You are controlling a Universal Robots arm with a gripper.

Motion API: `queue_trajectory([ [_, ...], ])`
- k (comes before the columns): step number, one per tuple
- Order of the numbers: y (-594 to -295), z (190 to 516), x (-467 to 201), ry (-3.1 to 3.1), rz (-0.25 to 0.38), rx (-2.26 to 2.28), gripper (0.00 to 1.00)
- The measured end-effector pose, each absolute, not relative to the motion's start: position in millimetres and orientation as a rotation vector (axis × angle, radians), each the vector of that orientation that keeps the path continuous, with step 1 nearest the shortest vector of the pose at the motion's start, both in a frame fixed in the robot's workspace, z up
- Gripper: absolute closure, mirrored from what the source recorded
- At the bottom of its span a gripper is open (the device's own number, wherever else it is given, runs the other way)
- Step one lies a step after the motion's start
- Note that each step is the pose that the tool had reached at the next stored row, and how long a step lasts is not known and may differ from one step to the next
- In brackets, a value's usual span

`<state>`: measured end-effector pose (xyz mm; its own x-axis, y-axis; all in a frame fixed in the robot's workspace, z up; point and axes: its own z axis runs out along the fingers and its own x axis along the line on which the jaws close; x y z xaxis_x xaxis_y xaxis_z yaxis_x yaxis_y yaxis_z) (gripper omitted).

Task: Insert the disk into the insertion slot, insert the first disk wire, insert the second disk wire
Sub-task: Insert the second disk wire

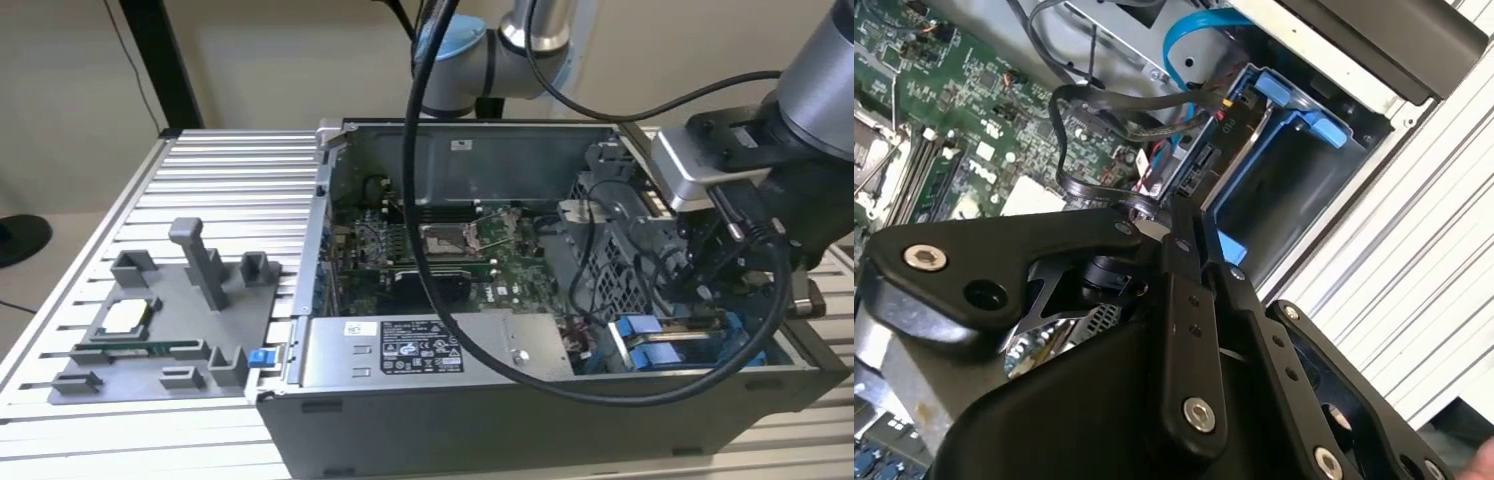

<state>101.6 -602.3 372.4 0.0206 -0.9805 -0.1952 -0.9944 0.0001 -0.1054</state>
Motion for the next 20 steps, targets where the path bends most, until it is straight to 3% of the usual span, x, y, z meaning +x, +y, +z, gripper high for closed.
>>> queue_trajectory([
  [20,-604.1,366.9,101.6,2.05,0.077,-2.075,1.0],
])
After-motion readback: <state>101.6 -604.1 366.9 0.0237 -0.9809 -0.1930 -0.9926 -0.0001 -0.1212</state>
